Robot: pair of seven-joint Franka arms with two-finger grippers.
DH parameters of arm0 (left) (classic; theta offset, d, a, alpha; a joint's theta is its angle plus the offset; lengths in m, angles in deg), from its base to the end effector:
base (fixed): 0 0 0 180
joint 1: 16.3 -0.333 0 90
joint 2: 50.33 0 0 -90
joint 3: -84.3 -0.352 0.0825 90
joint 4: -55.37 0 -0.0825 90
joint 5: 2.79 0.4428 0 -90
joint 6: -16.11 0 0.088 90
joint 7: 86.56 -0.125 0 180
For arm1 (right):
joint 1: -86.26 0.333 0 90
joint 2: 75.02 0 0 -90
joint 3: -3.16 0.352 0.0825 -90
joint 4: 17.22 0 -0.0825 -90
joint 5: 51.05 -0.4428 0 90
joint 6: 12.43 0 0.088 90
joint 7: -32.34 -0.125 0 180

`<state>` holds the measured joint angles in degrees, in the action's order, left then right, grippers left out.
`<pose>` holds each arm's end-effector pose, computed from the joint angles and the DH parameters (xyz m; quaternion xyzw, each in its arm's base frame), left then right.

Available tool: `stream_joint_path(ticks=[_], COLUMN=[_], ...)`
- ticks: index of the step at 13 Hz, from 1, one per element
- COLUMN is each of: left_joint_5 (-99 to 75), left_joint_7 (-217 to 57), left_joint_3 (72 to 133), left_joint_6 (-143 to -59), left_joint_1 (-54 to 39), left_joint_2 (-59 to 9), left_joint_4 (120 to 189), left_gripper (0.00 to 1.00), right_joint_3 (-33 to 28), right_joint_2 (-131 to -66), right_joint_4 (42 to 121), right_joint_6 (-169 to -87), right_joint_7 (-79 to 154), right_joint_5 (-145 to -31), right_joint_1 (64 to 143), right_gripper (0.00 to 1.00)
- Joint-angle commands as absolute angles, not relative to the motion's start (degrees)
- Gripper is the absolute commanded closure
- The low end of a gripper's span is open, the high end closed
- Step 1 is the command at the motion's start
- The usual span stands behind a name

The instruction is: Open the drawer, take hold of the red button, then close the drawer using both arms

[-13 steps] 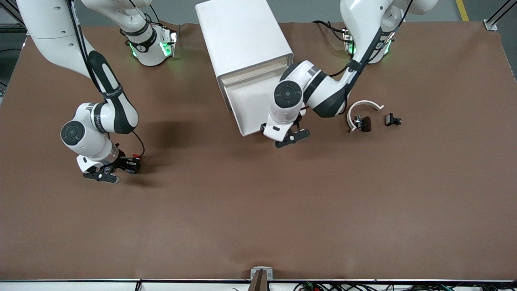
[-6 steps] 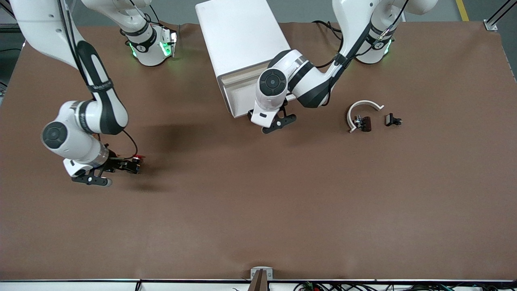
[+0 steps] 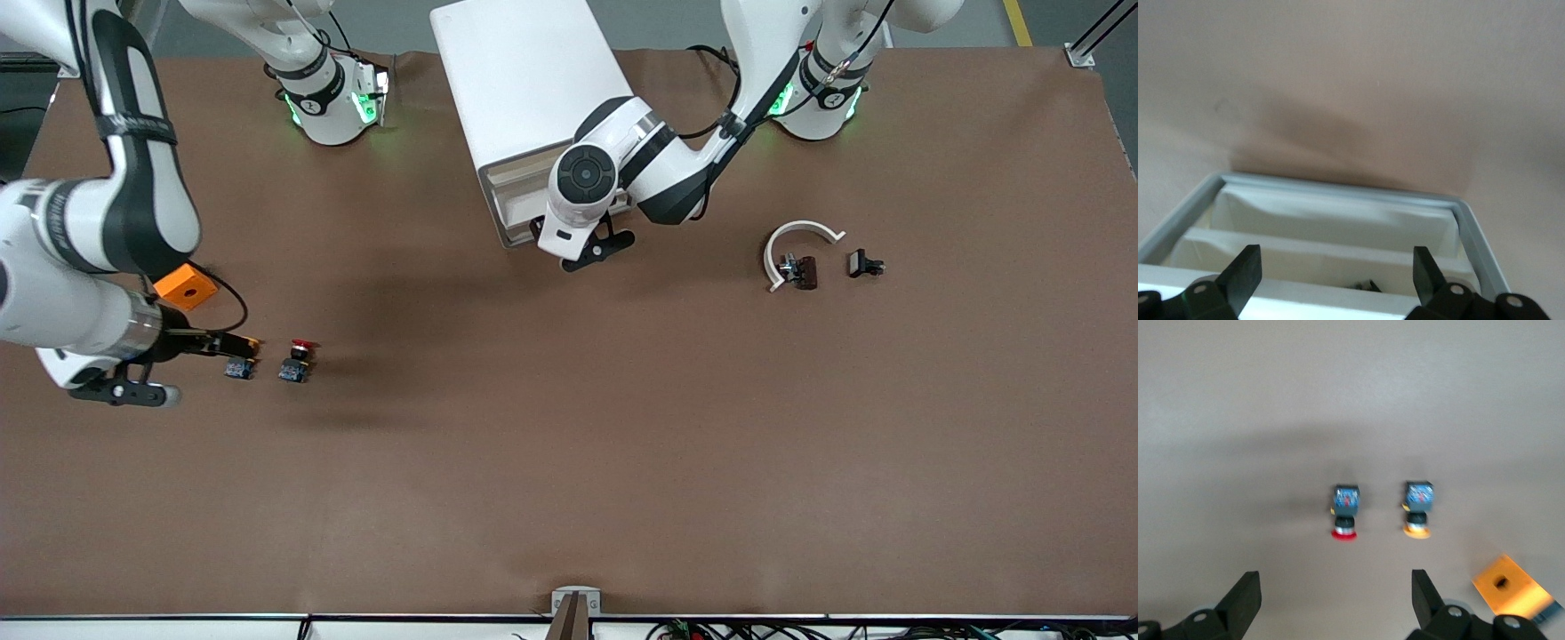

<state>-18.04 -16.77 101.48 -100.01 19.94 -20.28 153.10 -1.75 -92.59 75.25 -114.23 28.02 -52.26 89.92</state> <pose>0.4234 -0.5733 0.2697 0.9530 0.2188 -0.2092 0.0082 0.6982 -0.0076 0.4338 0.9962 -0.0503 -0.0712 0.0048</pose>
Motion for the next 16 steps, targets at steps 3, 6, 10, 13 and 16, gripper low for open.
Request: stream_joint_path(ticks=[3,6,10,13,16], left_joint_5=[-23.6,-27.2,-28.5,-27.5,-20.4], left_joint_7=[-16.3,-16.4,-16.4,-16.4,-17.1], left_joint_3=[102.3,102.4,102.3,101.3,99.2], left_joint_6=[-99.4,-99.4,-99.4,-97.3,-93.1], left_joint_1=[19.9,19.9,19.8,18.5,15.4], left_joint_2=[-19.7,-19.1,-18.5,-18.9,-19.0], left_joint_4=[153.0,152.9,152.8,150.9,146.3], left_gripper=[0.0,0.0,0.0,0.0,0.0], right_joint_3=[-0.7,-0.9,-0.8,-0.3,-0.6], right_joint_2=[-93.5,-92.3,-91.5,-90.2,-86.8], right_joint_4=[60.6,58.0,53.4,53.4,54.4], right_joint_6=[-100.5,-94.4,-91.2,-91.4,-90.4], right_joint_7=[29.3,33.1,33.3,32.9,33.7], right_joint_5=[-49.5,-48.9,-49.4,-49.7,-50.5], right_joint_1=[89.0,88.9,87.1,88.2,86.1], right_gripper=[0.0,0.0,0.0,0.0,0.0])
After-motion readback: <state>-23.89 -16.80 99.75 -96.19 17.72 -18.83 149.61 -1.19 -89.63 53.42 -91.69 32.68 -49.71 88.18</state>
